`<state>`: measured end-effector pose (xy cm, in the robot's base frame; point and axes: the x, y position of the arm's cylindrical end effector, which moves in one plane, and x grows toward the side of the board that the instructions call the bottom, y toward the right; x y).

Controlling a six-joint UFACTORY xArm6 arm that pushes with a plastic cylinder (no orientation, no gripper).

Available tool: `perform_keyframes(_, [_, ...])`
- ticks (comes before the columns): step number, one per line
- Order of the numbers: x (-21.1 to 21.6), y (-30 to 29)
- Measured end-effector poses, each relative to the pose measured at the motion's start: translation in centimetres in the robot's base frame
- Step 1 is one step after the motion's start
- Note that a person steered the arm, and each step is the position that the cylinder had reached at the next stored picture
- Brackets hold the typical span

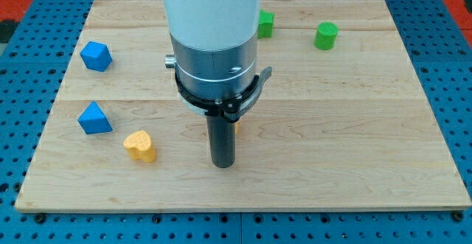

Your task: Slightly push the heart towards the right

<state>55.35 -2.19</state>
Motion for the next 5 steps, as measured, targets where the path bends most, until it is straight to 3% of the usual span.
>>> perform_keyframes(5, [-0.05,0.11])
